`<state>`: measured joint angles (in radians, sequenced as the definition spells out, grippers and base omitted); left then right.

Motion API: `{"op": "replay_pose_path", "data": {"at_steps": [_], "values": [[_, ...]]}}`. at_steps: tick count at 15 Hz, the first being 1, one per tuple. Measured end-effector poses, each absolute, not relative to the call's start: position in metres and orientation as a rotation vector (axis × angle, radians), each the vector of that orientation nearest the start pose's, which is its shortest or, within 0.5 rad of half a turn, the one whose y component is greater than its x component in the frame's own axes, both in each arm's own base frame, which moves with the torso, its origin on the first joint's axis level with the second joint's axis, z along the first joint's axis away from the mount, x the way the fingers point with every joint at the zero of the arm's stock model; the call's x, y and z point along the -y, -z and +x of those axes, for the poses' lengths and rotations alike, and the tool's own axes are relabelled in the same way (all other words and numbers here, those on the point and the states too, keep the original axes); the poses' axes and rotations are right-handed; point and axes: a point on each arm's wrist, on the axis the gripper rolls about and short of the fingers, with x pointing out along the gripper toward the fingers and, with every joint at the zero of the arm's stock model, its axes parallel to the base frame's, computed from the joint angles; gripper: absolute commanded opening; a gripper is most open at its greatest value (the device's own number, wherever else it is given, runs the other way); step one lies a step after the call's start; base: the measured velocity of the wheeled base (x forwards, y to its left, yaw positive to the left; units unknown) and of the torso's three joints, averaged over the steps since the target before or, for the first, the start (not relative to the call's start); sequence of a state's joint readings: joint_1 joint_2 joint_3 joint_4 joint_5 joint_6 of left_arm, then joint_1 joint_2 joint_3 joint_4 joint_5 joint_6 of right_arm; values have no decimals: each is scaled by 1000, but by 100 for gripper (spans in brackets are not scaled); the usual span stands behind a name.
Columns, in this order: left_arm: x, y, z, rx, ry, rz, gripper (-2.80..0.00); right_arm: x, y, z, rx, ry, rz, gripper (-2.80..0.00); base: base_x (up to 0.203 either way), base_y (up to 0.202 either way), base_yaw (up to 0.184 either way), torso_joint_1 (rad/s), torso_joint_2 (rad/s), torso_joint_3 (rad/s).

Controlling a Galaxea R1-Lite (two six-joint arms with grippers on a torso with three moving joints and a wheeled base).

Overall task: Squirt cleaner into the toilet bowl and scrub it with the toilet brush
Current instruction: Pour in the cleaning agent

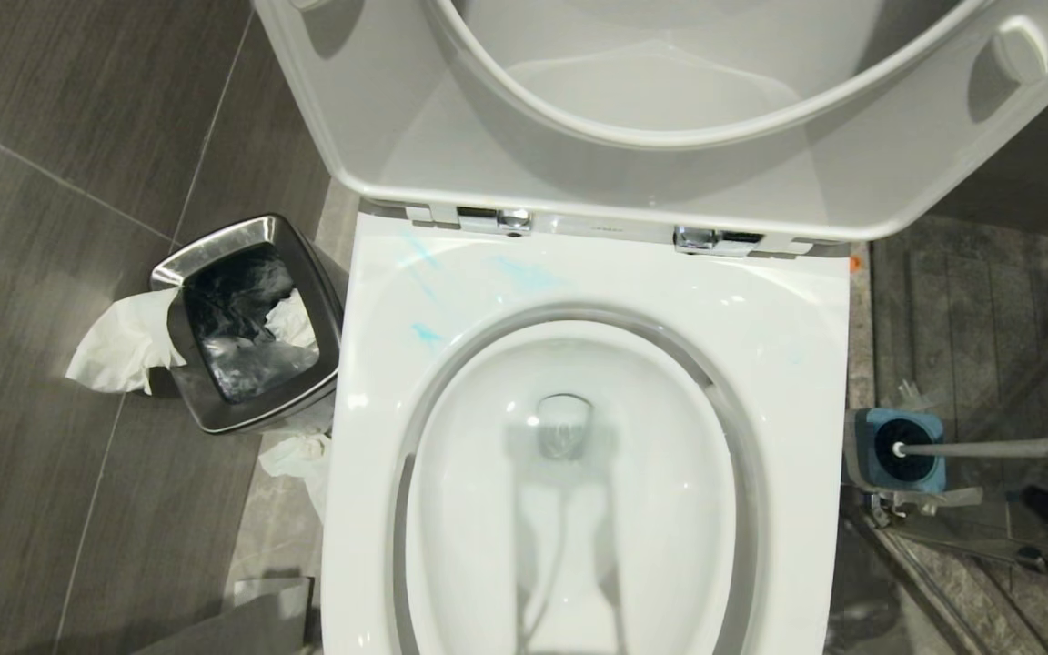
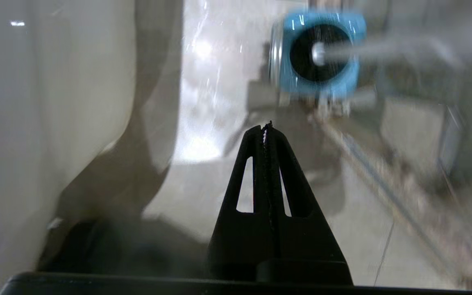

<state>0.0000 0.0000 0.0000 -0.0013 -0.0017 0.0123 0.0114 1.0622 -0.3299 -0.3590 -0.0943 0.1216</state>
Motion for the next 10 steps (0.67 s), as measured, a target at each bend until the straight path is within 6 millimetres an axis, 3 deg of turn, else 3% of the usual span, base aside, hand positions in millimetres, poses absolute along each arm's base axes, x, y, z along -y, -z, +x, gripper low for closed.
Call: {"op": "replay_pose_path", "data": {"at_steps": [5,10], "values": [[0,-76,-23,1,1,12,-280,-5,-119,203,-254,83,27,-280,0,0,0,0,0,0],[0,-76,-23,1,2,12,-280,-13,-105,229,-104,40,-6,-280,0,0,0,1,-8,1]]}}
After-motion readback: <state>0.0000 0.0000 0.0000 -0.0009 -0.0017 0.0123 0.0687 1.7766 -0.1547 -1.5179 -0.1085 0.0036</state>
